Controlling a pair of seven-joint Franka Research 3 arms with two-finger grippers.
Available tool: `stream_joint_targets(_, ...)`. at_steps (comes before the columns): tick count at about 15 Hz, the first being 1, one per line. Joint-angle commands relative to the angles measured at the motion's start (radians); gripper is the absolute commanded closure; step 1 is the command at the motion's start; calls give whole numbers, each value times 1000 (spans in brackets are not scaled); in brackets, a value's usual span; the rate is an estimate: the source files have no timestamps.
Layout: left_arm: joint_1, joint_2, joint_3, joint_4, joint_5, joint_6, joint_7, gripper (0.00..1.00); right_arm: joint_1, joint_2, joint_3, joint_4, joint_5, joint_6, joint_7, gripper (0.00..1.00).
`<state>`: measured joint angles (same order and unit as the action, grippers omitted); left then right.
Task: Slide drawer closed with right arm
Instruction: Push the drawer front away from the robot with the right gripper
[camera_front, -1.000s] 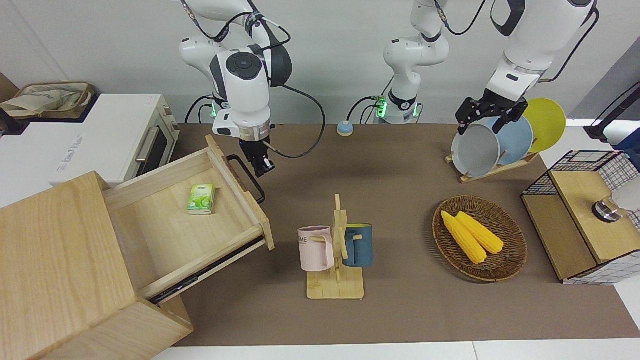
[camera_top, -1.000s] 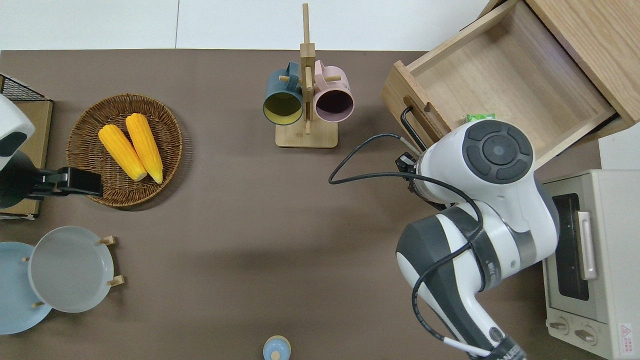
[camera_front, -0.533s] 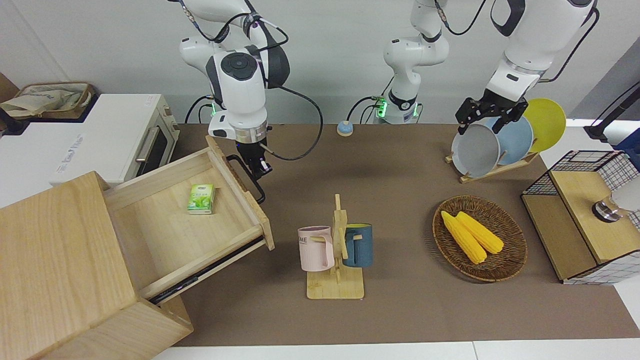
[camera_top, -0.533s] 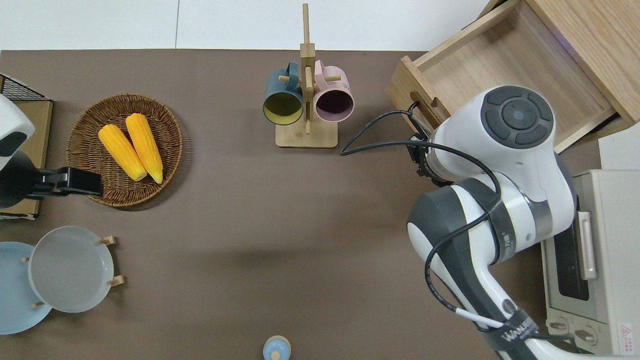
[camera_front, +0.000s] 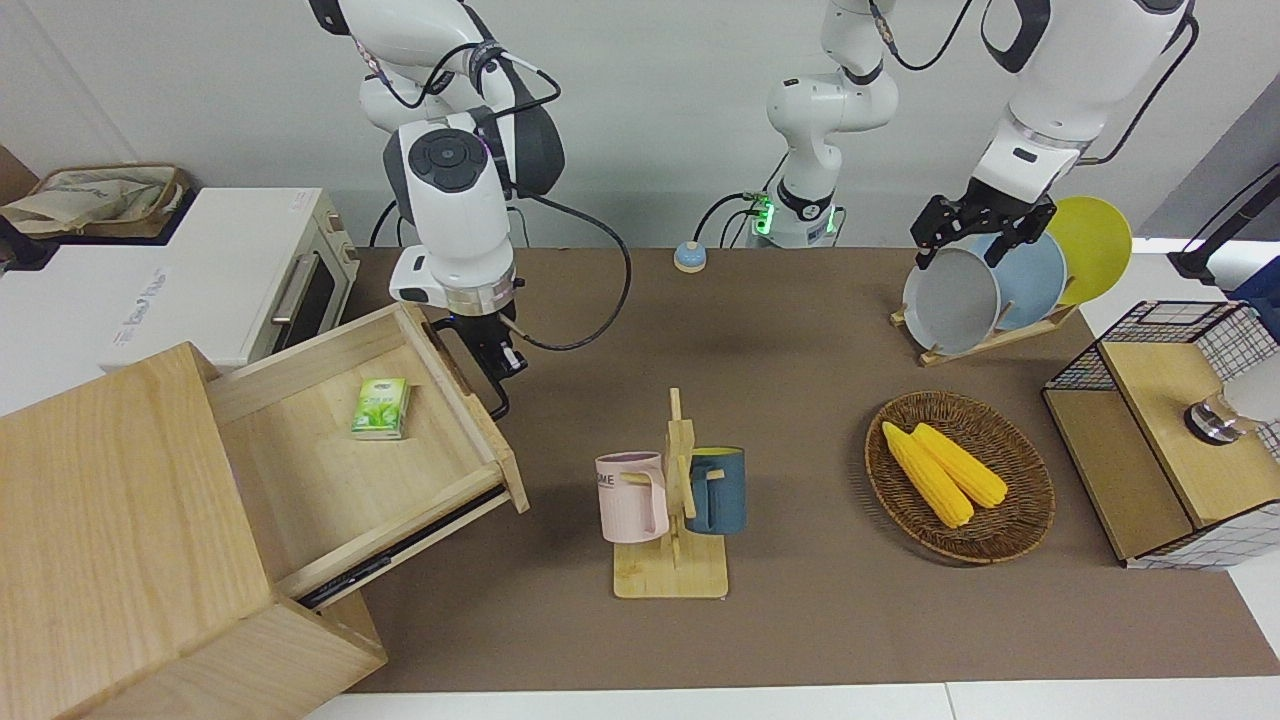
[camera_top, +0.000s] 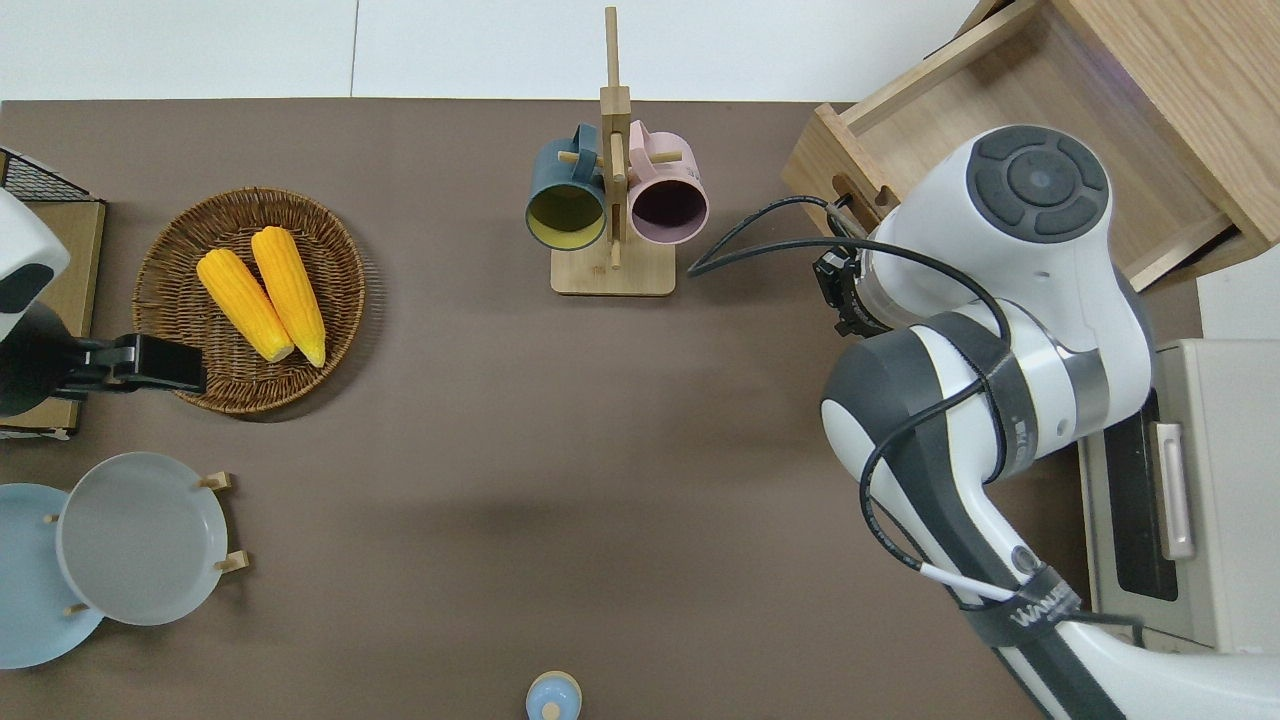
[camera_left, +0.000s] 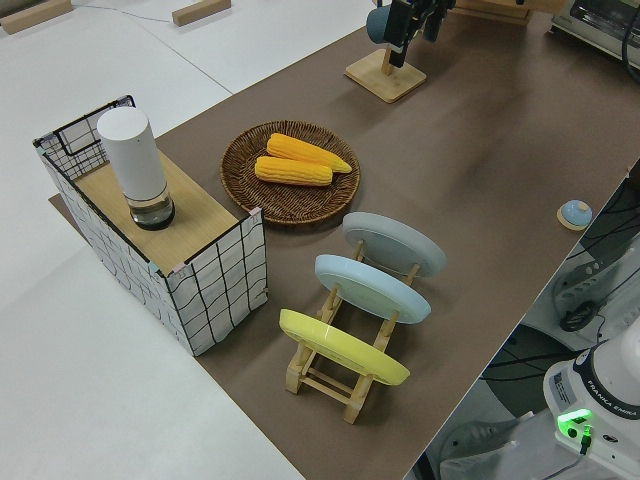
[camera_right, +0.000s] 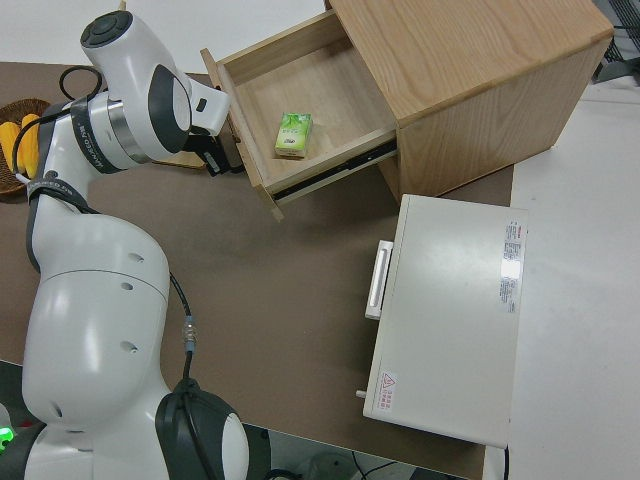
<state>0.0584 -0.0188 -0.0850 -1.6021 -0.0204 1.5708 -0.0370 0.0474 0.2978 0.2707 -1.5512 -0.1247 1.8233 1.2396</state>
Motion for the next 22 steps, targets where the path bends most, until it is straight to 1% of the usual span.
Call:
stream_joint_targets(1, -5, -9, 4, 1, 13, -6, 6, 5, -56, 69, 53, 74, -62, -27, -20, 1000)
stream_joint_targets(2, -5, -9, 4, 1, 13, -5, 6, 2, -75, 76, 68, 85, -72, -27, -20, 1000)
stream_joint_targets(5, -5, -9, 2, 1, 13, -5, 5, 5, -106, 92, 74, 112, -99, -27, -31, 1000)
stream_joint_targets(8, -6, -7, 4, 1, 13, -5, 6, 5, -129, 93, 81, 115, -136, -27, -63, 1000)
stream_joint_targets(10, -5, -7, 4, 1, 13, -5, 6, 2, -153, 93, 104, 115, -165, -25, -63, 1000)
stream_joint_targets(11, -6, -9, 4, 1, 13, -5, 5, 2, -164, 101, 110, 117, -176, -22, -63, 1000)
stream_joint_targets(15, -6, -7, 4, 1, 13, -5, 6, 2, -207, 119, 117, 132, -187, -6, -68, 1000)
stream_joint_targets(17, -5, -7, 4, 1, 13, -5, 5, 2, -228, 127, 119, 146, -187, -1, -88, 1000)
stream_joint_targets(19, -6, -7, 4, 1, 13, -5, 6, 2, -248, 129, 120, 148, -194, 24, -92, 1000)
stream_joint_targets(21, -5, -9, 4, 1, 13, -5, 5, 5, -276, 133, 130, 148, -205, 39, -98, 1000)
stream_joint_targets(22, -5, -7, 4, 1, 13, -5, 6, 2, -291, 136, 142, 148, -208, 42, -106, 1000)
